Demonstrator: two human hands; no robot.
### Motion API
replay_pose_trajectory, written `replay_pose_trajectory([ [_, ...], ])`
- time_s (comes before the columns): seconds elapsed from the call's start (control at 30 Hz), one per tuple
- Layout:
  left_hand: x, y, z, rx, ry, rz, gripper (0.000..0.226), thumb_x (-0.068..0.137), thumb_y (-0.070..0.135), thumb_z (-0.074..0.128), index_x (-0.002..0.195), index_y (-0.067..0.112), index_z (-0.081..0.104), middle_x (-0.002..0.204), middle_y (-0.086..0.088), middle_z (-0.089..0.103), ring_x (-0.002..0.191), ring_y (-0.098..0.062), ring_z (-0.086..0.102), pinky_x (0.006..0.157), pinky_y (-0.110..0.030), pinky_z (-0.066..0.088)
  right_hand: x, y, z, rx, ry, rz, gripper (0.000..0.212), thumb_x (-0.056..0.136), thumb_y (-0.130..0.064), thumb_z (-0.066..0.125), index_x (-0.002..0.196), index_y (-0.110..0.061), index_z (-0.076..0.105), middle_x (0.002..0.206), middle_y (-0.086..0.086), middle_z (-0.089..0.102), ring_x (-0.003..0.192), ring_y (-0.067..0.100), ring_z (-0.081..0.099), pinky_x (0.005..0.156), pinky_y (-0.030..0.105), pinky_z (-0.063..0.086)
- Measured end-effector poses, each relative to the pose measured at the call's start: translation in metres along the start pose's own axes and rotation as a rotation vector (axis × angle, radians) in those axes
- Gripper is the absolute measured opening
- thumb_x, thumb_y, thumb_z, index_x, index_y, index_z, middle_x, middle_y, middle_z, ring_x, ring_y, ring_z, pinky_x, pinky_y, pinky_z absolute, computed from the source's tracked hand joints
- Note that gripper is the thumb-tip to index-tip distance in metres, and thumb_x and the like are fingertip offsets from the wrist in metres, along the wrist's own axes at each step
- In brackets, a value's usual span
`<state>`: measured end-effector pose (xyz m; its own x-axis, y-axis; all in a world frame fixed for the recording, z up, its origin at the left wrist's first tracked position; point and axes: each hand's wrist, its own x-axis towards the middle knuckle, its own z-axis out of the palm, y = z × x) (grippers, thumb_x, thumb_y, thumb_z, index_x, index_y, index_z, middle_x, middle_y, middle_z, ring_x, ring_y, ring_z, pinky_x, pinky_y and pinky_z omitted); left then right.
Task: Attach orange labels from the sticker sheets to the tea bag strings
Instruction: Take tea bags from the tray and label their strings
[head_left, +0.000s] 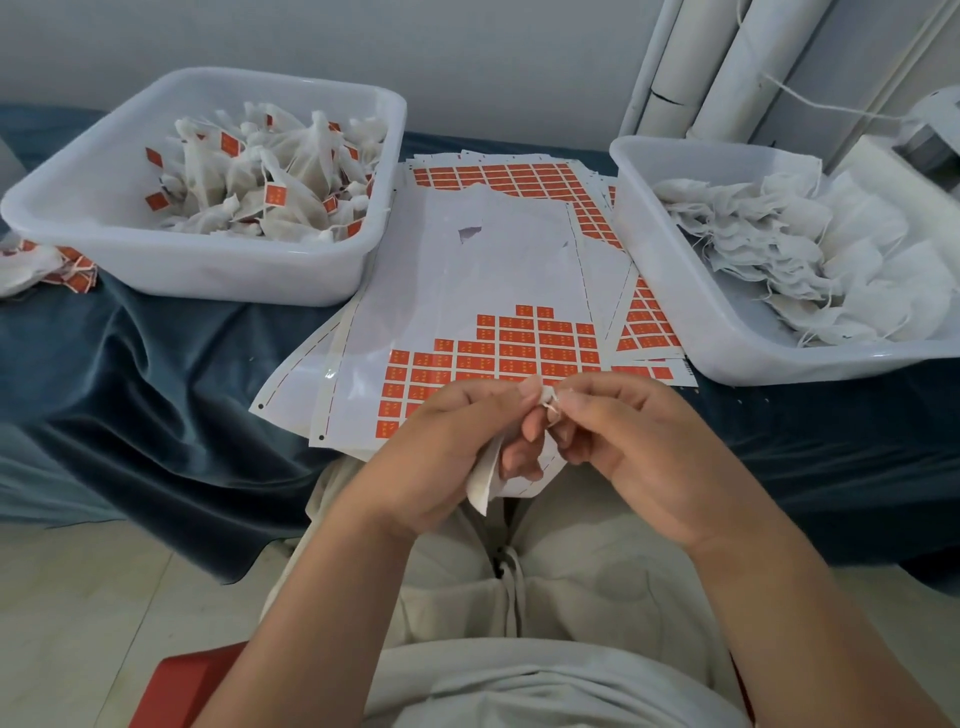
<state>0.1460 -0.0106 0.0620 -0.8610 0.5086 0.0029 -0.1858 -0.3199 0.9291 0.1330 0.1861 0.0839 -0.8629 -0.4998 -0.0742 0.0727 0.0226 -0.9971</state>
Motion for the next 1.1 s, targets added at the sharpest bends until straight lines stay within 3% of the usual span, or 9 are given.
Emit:
replay_pose_trajectory([
  [0.13,0.0,0.0,0.003,0.003,-0.038,-0.02,0.039,0.104,0.037,0.05,0.073,0.019,0.066,0.06,0.003,0.052,0.059,-0.014,0.05,0.075,-0.031,0.051,-0.002,-0.002,-0.01,-0.034,-0.036,0.052,0.028,0.09,-0.04,0.068,0.094,-0.017,0.082,0.097,0.03,0.064,0.079,0.014,0.058,0.07,0.023,0.051],
  [0.27,0.0,-0.002,0.006,-0.046,-0.093,-0.046,0.042,0.106,0.031,0.044,0.074,0.02,0.069,0.06,0.004,0.052,0.058,-0.011,0.05,0.075,-0.029,0.052,-0.008,-0.009,-0.021,-0.212,-0.06,0.061,0.028,0.089,-0.041,0.067,0.093,-0.019,0.084,0.082,0.007,0.07,0.078,0.018,0.06,0.07,0.03,0.051],
  [0.37,0.001,-0.003,0.009,-0.056,-0.115,-0.046,0.04,0.106,0.031,0.046,0.076,0.02,0.07,0.06,0.005,0.052,0.058,-0.01,0.05,0.075,-0.029,0.053,-0.011,-0.015,-0.02,-0.376,-0.016,0.016,0.028,0.085,-0.047,0.066,0.088,-0.025,0.083,0.081,0.006,0.072,0.075,0.017,0.06,0.073,0.038,0.049],
  [0.53,0.0,-0.002,0.007,-0.138,-0.091,-0.026,0.041,0.109,0.029,0.044,0.077,0.018,0.065,0.06,0.006,0.05,0.056,-0.009,0.049,0.074,-0.028,0.052,-0.015,-0.021,-0.009,-0.53,0.218,-0.161,0.025,0.079,-0.057,0.082,0.087,-0.035,0.076,0.086,-0.011,0.072,0.079,0.008,0.067,0.071,0.031,0.056],
  [0.63,0.001,-0.001,0.008,-0.149,-0.037,-0.005,0.042,0.109,0.03,0.042,0.075,0.019,0.065,0.058,0.007,0.049,0.055,-0.01,0.046,0.073,-0.028,0.049,-0.014,-0.021,0.0,-0.721,0.276,-0.381,0.004,0.091,-0.031,0.08,0.093,-0.029,0.077,0.087,-0.015,0.07,0.087,0.009,0.066,0.071,0.019,0.051],
  [0.7,0.001,-0.001,0.008,-0.144,-0.011,0.01,0.041,0.108,0.032,0.044,0.075,0.02,0.065,0.059,0.006,0.049,0.056,-0.01,0.046,0.074,-0.03,0.048,-0.014,-0.018,0.002,-0.874,0.286,-0.528,0.005,0.095,-0.014,0.076,0.097,-0.017,0.081,0.09,-0.012,0.072,0.088,0.007,0.066,0.077,0.019,0.049],
  [0.87,0.0,0.002,0.008,-0.041,0.039,0.038,0.043,0.108,0.035,0.046,0.074,0.022,0.068,0.06,0.005,0.05,0.059,-0.012,0.049,0.077,-0.029,0.053,-0.015,-0.016,-0.003,-1.14,0.283,-0.727,0.015,0.099,-0.015,0.069,0.1,-0.006,0.08,0.095,0.001,0.074,0.088,0.016,0.067,0.082,0.03,0.052],
  [1.0,0.0,0.001,0.007,0.048,0.047,0.032,0.04,0.105,0.044,0.05,0.075,0.023,0.068,0.062,0.005,0.052,0.063,-0.013,0.051,0.079,-0.03,0.053,-0.013,-0.013,0.0,-1.282,0.397,-0.842,0.02,0.101,-0.012,0.066,0.087,-0.005,0.077,0.085,0.005,0.072,0.079,0.024,0.065,0.075,0.033,0.051],
  [1.1,0.0,0.002,0.008,0.132,0.094,0.051,0.036,0.102,0.048,0.054,0.077,0.027,0.069,0.066,0.006,0.053,0.068,-0.014,0.052,0.078,-0.027,0.052,-0.012,-0.013,0.005,-1.299,0.472,-0.823,0.022,0.097,-0.014,0.066,0.078,-0.007,0.074,0.079,0.004,0.07,0.074,0.025,0.064,0.067,0.036,0.05],
])
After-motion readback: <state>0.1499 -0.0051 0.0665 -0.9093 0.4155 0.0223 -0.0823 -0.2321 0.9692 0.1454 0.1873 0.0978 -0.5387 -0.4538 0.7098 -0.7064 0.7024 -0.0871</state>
